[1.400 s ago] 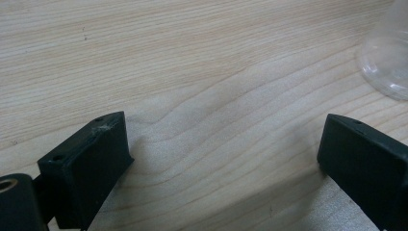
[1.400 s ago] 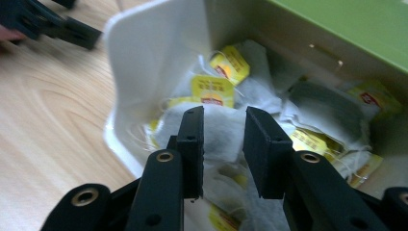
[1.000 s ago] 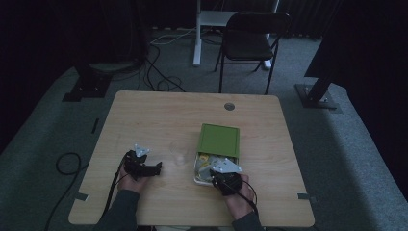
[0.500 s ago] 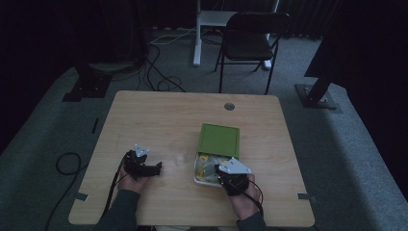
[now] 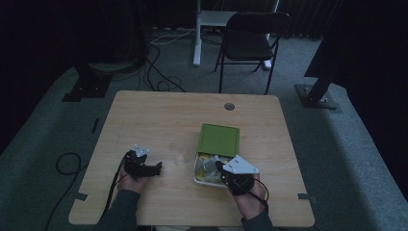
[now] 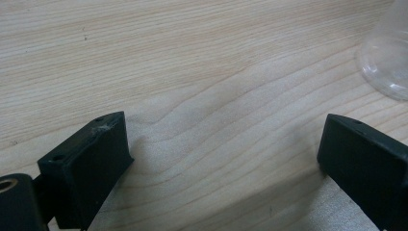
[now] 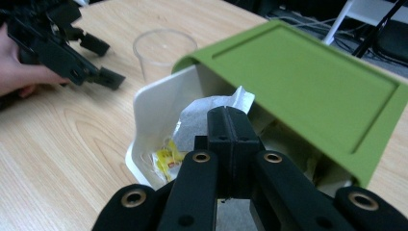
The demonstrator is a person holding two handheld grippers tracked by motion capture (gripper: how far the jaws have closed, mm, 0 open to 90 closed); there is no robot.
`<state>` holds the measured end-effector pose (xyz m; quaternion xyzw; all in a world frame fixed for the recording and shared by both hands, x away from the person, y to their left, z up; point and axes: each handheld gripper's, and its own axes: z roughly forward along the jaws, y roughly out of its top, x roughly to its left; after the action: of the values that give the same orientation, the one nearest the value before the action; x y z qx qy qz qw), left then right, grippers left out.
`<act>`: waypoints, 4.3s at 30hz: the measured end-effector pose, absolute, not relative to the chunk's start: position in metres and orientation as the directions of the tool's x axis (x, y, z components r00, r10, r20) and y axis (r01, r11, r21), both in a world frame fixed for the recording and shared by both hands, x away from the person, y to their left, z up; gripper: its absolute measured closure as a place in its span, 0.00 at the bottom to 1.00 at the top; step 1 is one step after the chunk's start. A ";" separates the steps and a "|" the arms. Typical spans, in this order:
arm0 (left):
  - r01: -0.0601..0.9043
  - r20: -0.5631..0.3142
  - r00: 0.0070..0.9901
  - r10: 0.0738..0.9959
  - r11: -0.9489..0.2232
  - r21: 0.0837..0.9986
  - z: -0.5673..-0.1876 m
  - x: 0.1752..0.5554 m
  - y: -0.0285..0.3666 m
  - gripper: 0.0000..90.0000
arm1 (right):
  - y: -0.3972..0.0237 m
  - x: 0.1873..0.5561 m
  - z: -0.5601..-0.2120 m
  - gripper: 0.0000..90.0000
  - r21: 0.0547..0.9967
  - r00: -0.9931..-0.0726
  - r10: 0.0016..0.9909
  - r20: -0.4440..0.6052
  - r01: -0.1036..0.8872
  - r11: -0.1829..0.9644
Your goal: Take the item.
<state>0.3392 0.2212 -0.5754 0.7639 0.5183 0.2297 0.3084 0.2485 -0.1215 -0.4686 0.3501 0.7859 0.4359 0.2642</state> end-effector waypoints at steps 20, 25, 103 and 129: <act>0.651 0.029 0.357 0.934 -0.271 0.709 -0.575 0.339 0.221 0.05 | -0.131 0.243 -0.431 1.00 0.902 -0.637 0.759 -0.133 0.241 0.360; 0.651 0.030 0.357 0.934 -0.271 0.709 -0.575 0.339 0.221 0.05 | -0.133 0.240 -0.423 1.00 0.909 -0.643 0.754 -0.135 0.223 0.353; 0.653 0.029 0.357 0.933 -0.272 0.707 -0.575 0.339 0.221 0.05 | -0.072 0.266 -0.388 1.00 0.929 -0.714 0.676 -0.182 0.101 0.357; 0.652 0.029 0.357 0.934 -0.272 0.708 -0.575 0.339 0.221 0.05 | -0.061 0.301 -0.398 1.00 0.915 -0.690 0.703 -0.173 0.150 0.373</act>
<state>0.3391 0.2212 -0.5753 0.7639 0.5189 0.2286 0.3081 0.3013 -0.0611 -0.3978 0.2740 0.7789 0.4881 0.2830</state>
